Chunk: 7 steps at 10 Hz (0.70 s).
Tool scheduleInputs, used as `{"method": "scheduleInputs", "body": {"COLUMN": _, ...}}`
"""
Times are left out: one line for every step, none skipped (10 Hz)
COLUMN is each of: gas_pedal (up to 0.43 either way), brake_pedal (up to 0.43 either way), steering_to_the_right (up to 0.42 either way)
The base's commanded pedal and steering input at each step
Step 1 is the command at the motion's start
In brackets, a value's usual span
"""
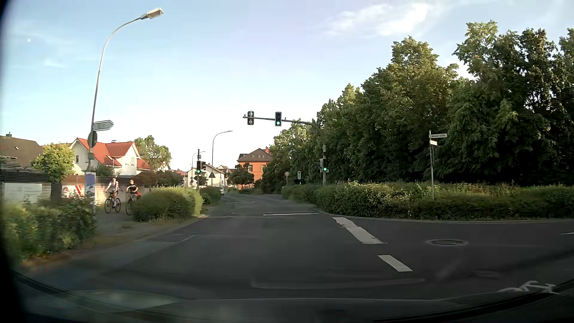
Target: Follow the waypoints while adhering to traffic rules and regulations
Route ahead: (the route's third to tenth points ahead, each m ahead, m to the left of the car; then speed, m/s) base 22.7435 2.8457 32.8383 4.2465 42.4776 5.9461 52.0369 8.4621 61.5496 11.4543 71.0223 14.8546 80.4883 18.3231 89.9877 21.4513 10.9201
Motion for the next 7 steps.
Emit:
{"method": "scheduleInputs", "body": {"gas_pedal": 0.0, "brake_pedal": 0.03, "steering_to_the_right": -0.01}}
{"method": "scheduleInputs", "body": {"gas_pedal": 0.0, "brake_pedal": 0.03, "steering_to_the_right": -0.01}}
{"method": "scheduleInputs", "body": {"gas_pedal": 0.0, "brake_pedal": 0.03, "steering_to_the_right": -0.012}}
{"method": "scheduleInputs", "body": {"gas_pedal": 0.0, "brake_pedal": 0.03, "steering_to_the_right": -0.015}}
{"method": "scheduleInputs", "body": {"gas_pedal": 0.0, "brake_pedal": 0.03, "steering_to_the_right": -0.021}}
{"method": "scheduleInputs", "body": {"gas_pedal": 0.0, "brake_pedal": 0.03, "steering_to_the_right": -0.025}}
{"method": "scheduleInputs", "body": {"gas_pedal": 0.0, "brake_pedal": 0.03, "steering_to_the_right": -0.025}}
